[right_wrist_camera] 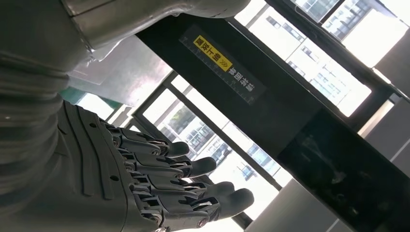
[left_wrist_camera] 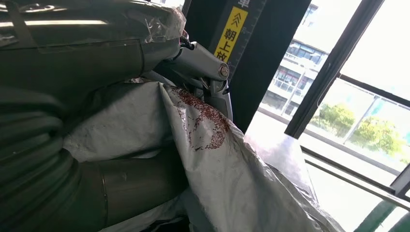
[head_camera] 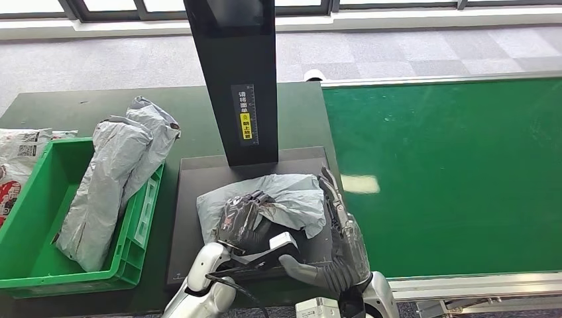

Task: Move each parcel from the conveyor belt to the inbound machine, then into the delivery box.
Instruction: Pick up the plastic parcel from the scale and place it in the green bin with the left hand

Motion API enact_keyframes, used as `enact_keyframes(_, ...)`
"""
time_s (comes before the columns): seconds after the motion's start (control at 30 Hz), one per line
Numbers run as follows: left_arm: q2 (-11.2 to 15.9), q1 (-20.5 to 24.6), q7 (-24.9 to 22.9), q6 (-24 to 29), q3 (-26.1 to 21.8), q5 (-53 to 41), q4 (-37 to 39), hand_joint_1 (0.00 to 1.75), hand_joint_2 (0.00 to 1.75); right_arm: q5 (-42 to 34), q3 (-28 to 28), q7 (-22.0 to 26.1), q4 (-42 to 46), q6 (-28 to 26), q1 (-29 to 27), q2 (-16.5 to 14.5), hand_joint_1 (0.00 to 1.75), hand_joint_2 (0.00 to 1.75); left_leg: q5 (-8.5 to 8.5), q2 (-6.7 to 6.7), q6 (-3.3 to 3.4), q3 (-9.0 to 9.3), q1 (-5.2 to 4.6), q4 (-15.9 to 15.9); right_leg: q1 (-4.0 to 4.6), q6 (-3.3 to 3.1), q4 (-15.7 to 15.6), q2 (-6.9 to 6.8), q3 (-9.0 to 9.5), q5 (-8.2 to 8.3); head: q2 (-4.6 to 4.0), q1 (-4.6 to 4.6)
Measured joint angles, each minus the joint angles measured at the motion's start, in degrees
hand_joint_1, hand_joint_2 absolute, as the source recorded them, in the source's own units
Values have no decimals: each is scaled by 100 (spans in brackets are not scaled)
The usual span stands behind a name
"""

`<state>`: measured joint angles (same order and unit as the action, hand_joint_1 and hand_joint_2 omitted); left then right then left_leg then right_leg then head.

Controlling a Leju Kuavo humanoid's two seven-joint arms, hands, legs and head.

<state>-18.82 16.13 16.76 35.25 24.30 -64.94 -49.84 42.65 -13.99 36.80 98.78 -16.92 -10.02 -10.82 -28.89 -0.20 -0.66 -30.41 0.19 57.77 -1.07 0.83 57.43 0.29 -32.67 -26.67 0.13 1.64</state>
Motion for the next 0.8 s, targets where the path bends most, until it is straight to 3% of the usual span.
enact_keyframes(0.5,1,-24,165,282,-58,174,-133,175,175,10,0,-75,120,-89,-98,0,0,175,0,0,0,-3,0,0,0,0,1,0,-1,0,0,0)
enact_keyframes(0.63,-1,-225,799,451,-331,736,-647,175,175,16,0,-107,130,-138,-102,0,0,175,0,0,0,-5,1,0,0,0,2,0,-3,0,0,0)
enact_keyframes(0.8,-31,-650,1955,478,-1031,1410,-1911,175,175,35,0,-92,186,-240,-185,0,0,175,0,2,-1,-9,3,-1,3,-1,3,2,-10,-1,0,0)
